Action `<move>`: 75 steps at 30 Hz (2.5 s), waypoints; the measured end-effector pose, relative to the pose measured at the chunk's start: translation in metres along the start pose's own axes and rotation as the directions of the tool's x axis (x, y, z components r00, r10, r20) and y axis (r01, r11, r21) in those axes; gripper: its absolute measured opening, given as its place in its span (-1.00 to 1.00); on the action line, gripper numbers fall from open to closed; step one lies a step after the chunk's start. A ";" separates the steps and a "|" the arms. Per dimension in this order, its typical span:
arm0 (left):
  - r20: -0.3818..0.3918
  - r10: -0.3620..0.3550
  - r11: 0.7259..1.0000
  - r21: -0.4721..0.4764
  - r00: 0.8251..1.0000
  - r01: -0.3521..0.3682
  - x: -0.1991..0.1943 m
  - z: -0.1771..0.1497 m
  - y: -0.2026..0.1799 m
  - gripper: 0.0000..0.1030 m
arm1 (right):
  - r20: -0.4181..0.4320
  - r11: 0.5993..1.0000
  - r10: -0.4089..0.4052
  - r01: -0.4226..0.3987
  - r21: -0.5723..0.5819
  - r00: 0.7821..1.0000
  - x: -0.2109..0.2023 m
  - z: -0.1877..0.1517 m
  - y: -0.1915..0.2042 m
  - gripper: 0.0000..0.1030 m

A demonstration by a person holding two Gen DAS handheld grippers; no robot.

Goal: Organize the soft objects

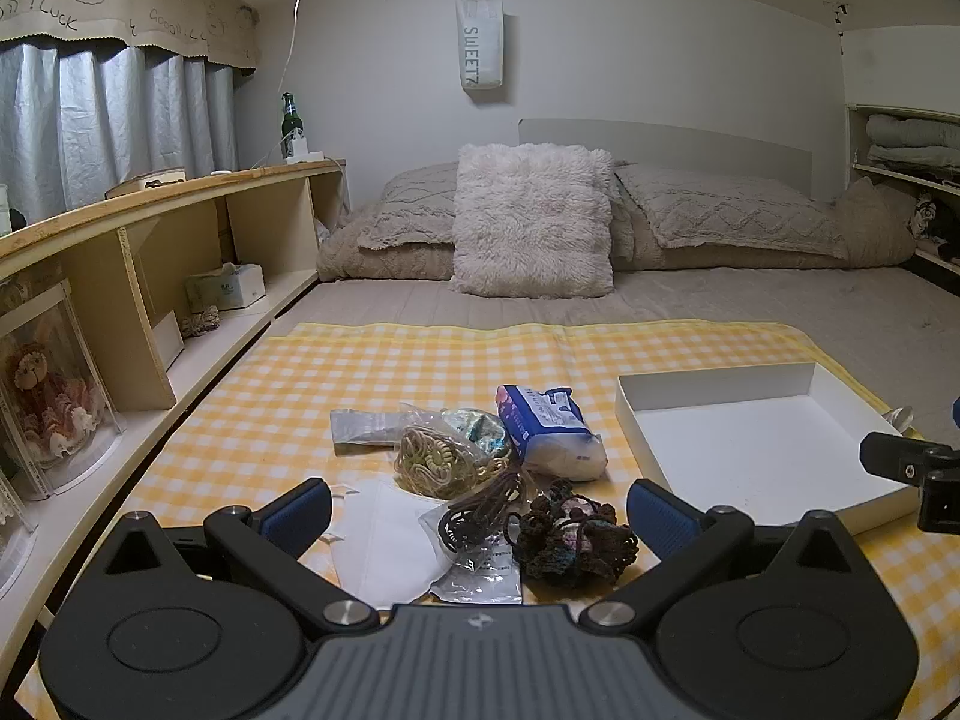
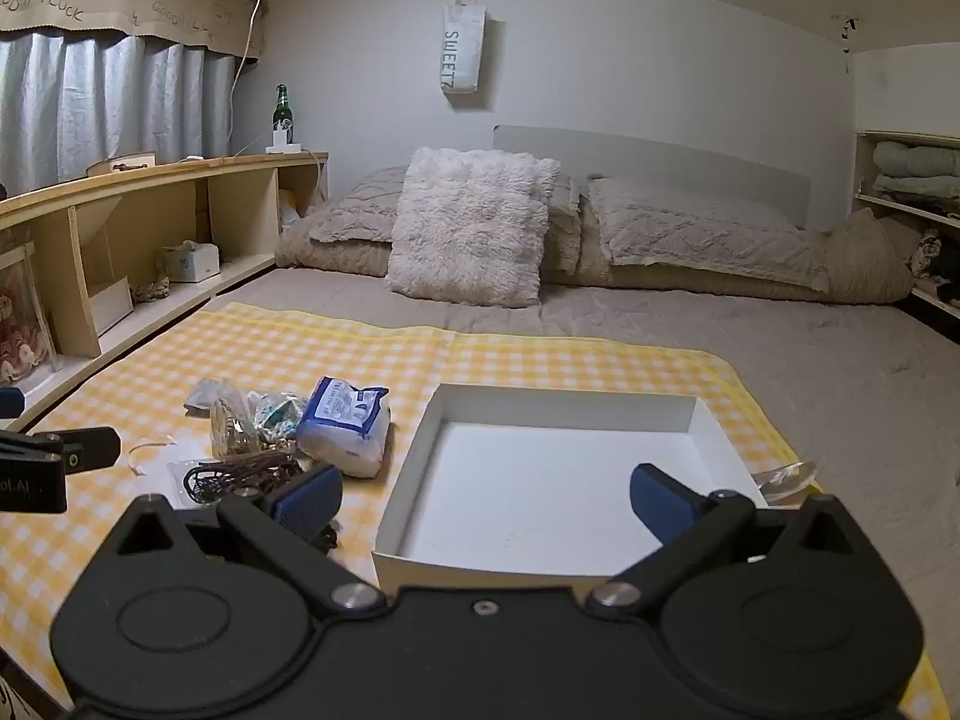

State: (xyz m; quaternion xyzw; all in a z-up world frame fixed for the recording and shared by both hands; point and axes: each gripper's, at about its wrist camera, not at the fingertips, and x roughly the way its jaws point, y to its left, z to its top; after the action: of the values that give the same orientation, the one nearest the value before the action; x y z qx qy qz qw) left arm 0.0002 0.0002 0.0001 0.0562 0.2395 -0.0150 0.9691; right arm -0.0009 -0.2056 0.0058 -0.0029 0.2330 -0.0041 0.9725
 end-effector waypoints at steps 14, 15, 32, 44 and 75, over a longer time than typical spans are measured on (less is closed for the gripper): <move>-0.001 -0.001 1.000 -0.002 1.000 0.001 0.000 0.000 0.000 1.00 | 0.001 1.000 -0.002 0.002 -0.003 1.000 -0.001 0.000 0.002 1.00; -0.002 -0.001 1.000 -0.002 1.000 0.001 0.000 0.000 0.000 1.00 | 0.001 1.000 -0.002 0.002 -0.003 1.000 -0.001 0.000 0.002 1.00; -0.003 -0.002 1.000 -0.003 1.000 0.002 0.000 0.000 0.000 1.00 | 0.001 1.000 -0.002 0.002 -0.006 1.000 -0.001 0.000 0.002 1.00; -0.004 -0.001 1.000 -0.003 1.000 0.001 0.000 0.000 0.000 1.00 | 0.001 1.000 -0.002 0.002 -0.006 1.000 -0.001 0.000 0.002 1.00; 0.021 -0.003 1.000 -0.005 1.000 0.003 -0.005 -0.001 -0.001 1.00 | 0.009 1.000 -0.007 0.007 -0.014 1.000 0.000 -0.002 0.003 1.00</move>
State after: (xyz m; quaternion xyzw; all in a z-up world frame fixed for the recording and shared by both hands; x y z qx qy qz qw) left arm -0.0046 -0.0002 0.0012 0.0531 0.2295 -0.0163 0.9717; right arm -0.0018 -0.2027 0.0041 -0.0106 0.2286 -0.0056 0.9734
